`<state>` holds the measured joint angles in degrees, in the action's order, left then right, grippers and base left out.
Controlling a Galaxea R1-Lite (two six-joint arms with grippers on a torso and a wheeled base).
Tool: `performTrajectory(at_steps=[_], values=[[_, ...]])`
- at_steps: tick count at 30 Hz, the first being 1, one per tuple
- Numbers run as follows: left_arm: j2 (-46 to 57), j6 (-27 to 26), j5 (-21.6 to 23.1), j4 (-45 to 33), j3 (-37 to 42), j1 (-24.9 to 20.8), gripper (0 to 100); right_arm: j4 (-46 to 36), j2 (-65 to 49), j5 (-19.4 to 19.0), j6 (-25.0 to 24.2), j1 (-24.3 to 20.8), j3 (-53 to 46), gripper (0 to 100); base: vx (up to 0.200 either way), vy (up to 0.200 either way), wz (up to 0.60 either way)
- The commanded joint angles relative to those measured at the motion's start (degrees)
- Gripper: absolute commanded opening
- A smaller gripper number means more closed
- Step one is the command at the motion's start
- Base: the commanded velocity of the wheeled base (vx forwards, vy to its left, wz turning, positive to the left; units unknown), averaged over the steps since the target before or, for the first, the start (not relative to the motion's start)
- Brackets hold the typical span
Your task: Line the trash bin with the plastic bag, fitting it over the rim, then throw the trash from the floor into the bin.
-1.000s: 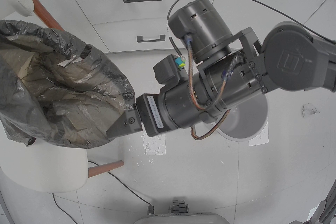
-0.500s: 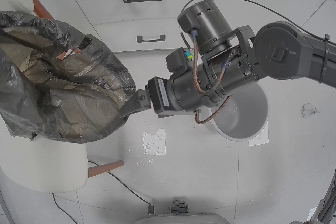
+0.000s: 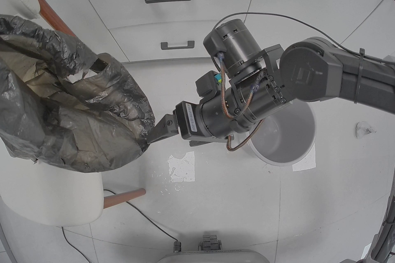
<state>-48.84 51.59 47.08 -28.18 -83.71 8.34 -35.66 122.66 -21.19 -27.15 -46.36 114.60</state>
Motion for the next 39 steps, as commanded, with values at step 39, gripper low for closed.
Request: performTrajectory(at_steps=[39], values=[[1.6,12.8,0.2,18.4,7.8,0.3,0,-16.8,-27.4,-39.9,37.5,15.1,-16.2,100,0.000,0.000,0.00]])
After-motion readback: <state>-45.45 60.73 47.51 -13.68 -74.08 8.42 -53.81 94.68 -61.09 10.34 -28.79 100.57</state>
